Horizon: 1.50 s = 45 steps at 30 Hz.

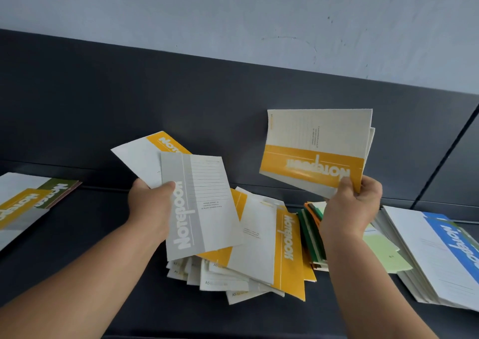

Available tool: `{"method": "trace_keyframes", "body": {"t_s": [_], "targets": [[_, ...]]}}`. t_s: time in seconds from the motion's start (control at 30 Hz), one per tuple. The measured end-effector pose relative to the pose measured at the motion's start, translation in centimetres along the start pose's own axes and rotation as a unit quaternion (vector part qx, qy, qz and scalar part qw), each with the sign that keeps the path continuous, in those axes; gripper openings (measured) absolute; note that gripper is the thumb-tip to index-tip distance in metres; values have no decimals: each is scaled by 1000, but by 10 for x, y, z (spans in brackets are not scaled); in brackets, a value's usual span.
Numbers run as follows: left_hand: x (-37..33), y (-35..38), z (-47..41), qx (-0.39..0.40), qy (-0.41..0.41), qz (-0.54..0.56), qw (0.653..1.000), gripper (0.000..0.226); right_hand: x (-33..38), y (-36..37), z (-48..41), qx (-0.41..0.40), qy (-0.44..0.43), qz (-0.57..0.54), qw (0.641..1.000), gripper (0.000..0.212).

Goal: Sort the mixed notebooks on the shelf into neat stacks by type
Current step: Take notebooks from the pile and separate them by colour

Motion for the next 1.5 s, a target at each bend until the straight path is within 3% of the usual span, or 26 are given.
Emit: {"method": "trace_keyframes", "body": {"t_s": [0.13, 0.33, 0.57, 0.77, 0.93, 1.13, 1.3, 1.5], "targets": [[-2, 2, 2, 13, -4, 13, 1000, 25, -15, 9, 12, 29, 87, -33, 995, 16], [-8, 2, 6, 28, -7, 27, 999, 25, -20, 16, 28, 91, 176, -50, 979, 5], [-2, 0, 4, 39, -39, 43, 998, 13, -37, 39, 50, 265, 282, 35, 921, 9], [-2, -16, 1, 24, -61, 84, 994, 18, -53, 38, 48, 304, 112, 284, 902, 15], [-30, -39, -1, -22, 9, 56, 998, 20, -64, 39, 47, 309, 75, 343, 884, 20], [-54, -54, 0, -65, 45, 39, 996, 24, -72, 40, 46, 299, 80, 346, 886, 24], [-39, -34, 9, 26, -12, -71, 997, 19, -70, 40, 44, 302, 71, 338, 889, 25], [-15, -9, 23, 122, -7, -255, 959, 25, -64, 38, 43, 310, 10, 381, 871, 19]]}}
Point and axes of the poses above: each hand's wrist, its own z-axis away from the middle knuckle, its own y-axis out of the palm, x = y × z, the point moved 5 cm from there along -z, towards the middle knuckle, and after that the axes turned 2 degrees about -z, right-handed, at the moved point
